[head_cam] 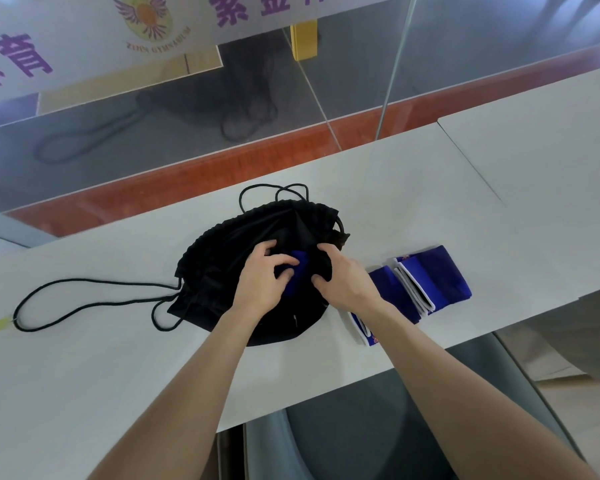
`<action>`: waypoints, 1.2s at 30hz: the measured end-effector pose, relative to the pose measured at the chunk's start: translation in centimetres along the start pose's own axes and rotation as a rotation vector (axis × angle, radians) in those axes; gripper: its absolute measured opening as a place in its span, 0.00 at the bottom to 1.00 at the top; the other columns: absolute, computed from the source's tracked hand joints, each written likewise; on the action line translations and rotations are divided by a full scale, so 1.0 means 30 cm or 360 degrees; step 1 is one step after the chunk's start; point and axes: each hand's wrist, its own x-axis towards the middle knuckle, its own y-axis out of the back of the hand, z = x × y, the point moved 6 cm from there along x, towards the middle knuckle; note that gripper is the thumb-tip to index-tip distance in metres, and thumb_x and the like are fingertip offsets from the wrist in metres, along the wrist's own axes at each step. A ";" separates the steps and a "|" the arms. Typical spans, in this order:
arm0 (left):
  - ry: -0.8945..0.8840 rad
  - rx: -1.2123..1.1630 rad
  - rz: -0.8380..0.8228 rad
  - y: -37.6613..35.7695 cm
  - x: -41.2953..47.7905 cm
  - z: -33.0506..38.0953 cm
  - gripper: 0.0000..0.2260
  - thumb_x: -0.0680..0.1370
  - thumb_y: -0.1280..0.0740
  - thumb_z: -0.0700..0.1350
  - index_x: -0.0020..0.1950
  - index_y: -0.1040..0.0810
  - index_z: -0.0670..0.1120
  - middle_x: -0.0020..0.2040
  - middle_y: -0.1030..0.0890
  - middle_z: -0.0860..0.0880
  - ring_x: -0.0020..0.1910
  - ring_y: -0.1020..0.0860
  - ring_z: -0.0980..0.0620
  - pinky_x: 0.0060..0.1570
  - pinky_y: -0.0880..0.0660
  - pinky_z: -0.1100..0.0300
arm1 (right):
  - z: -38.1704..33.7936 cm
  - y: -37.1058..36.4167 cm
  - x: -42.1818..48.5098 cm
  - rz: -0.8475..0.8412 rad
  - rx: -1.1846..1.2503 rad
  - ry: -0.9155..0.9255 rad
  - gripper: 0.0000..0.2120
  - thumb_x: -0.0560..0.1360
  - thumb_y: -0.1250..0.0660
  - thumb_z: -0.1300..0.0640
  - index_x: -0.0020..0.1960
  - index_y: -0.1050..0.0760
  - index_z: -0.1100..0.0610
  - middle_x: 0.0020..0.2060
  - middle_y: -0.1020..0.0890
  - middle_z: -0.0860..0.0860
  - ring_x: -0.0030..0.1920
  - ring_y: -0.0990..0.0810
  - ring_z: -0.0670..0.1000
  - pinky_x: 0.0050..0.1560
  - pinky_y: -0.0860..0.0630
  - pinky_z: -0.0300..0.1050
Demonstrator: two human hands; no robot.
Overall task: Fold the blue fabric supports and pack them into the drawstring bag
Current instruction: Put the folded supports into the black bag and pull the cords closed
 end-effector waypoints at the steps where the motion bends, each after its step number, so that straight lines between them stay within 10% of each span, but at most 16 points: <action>1: 0.0006 -0.0029 -0.0021 -0.009 -0.002 0.005 0.12 0.80 0.22 0.52 0.63 0.12 0.60 0.79 0.29 0.51 0.77 0.28 0.48 0.76 0.27 0.47 | 0.000 -0.004 -0.004 -0.0001 -0.0006 0.0011 0.32 0.82 0.32 0.54 0.84 0.38 0.51 0.68 0.17 0.57 0.65 0.17 0.60 0.60 0.17 0.56; 11: -0.0160 0.0131 -0.0200 -0.010 -0.016 0.042 0.35 0.71 0.20 0.44 0.74 0.32 0.52 0.67 0.22 0.51 0.60 0.19 0.48 0.59 0.18 0.49 | 0.001 -0.007 -0.003 -0.0016 -0.0010 0.0015 0.33 0.82 0.35 0.61 0.84 0.39 0.52 0.66 0.18 0.58 0.61 0.17 0.59 0.58 0.17 0.56; 21: -0.0291 0.0606 -0.0288 -0.071 -0.007 0.016 0.36 0.84 0.28 0.55 0.89 0.41 0.56 0.87 0.36 0.46 0.86 0.38 0.44 0.78 0.28 0.44 | -0.012 -0.011 -0.012 -0.0006 -0.0014 0.0026 0.33 0.82 0.33 0.59 0.85 0.39 0.53 0.67 0.18 0.58 0.63 0.18 0.58 0.59 0.17 0.55; 27: -0.0381 0.0693 0.0017 -0.037 -0.073 0.056 0.24 0.77 0.21 0.50 0.71 0.20 0.48 0.72 0.22 0.48 0.72 0.24 0.44 0.68 0.23 0.45 | -0.007 0.020 -0.068 0.0036 -0.0092 0.0056 0.31 0.83 0.34 0.53 0.84 0.39 0.50 0.64 0.17 0.55 0.60 0.17 0.57 0.58 0.17 0.54; 36: -0.0412 0.0615 -0.0048 -0.004 -0.089 0.145 0.14 0.84 0.29 0.51 0.68 0.16 0.49 0.66 0.19 0.50 0.63 0.20 0.47 0.64 0.22 0.48 | 0.070 0.136 -0.279 0.0235 -0.0148 -0.0135 0.17 0.83 0.35 0.53 0.71 0.22 0.50 0.60 0.16 0.49 0.58 0.15 0.53 0.55 0.16 0.54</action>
